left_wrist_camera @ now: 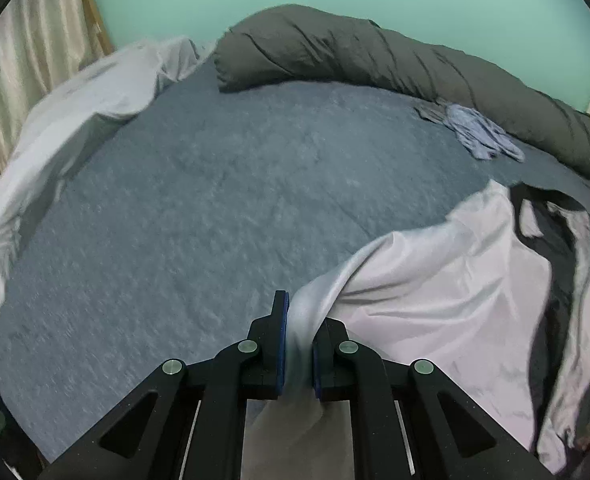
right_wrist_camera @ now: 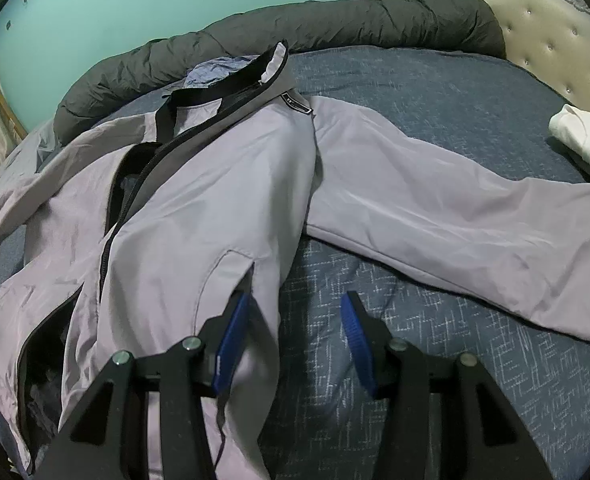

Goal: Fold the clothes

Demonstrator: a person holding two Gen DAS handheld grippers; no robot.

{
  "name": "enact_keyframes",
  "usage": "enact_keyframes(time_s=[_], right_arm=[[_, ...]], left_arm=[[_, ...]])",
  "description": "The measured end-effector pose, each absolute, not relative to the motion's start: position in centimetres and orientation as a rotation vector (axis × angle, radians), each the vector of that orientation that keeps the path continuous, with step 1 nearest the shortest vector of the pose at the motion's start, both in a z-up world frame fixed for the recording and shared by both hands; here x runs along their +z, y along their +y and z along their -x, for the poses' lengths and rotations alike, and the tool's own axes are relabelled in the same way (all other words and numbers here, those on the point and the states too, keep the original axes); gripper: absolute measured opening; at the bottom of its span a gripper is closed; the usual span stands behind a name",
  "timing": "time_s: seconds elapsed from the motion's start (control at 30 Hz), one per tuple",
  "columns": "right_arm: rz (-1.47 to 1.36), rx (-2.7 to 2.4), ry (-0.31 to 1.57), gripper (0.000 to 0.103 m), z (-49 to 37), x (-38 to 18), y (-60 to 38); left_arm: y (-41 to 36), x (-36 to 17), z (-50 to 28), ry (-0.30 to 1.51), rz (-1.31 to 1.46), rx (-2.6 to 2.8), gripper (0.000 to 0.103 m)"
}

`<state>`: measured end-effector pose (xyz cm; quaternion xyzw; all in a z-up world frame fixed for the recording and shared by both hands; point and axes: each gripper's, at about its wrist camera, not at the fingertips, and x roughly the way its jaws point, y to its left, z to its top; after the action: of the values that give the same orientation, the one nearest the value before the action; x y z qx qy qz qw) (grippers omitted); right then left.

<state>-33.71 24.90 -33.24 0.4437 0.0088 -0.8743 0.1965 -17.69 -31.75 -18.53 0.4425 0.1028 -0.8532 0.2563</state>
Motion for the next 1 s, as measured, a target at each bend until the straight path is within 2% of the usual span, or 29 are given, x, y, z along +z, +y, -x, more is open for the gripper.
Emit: enact_keyframes(time_s=[0.07,0.2,0.23,0.43,0.5,0.57,0.87,0.93,1.0], right_arm=[[-1.244,-2.447,0.027,0.049,33.8,-33.3,24.8],[-1.245,-2.443,0.024,0.049,33.9,-33.4,24.9],[-1.245,-2.442,0.022,0.049,33.9,-33.4,24.9],[-1.244,-2.439,0.014,0.049,33.8,-33.4,24.8],[-1.243,-2.438,0.013,0.049,33.7,-33.3,24.8],[-1.241,-2.436,0.009,0.049,33.5,-33.2,24.8],[-1.247,-2.426,0.011,0.049,33.6,-33.4,24.6],[-1.249,-2.426,0.017,0.049,33.6,-33.5,24.6],[-1.249,-2.426,0.021,0.049,33.6,-33.5,24.5]], left_arm=[[-33.1,-19.5,18.1,0.294,-1.234,-2.262,0.015],[-35.0,-21.3,17.7,0.363,-1.255,-2.168,0.046],[-35.2,-21.4,17.3,0.388,-1.238,-2.166,0.048],[-33.7,-21.4,15.3,0.406,-1.219,-2.242,0.052],[-31.8,-22.4,15.5,0.346,-1.296,-2.299,0.060],[-30.1,-23.6,15.6,0.283,-1.355,-2.328,0.063],[-28.6,-28.0,15.7,0.080,-1.479,-2.324,0.063],[-29.4,-28.0,15.6,0.077,-1.465,-2.312,0.055],[-29.9,-27.5,15.5,0.076,-1.445,-2.321,0.006]])
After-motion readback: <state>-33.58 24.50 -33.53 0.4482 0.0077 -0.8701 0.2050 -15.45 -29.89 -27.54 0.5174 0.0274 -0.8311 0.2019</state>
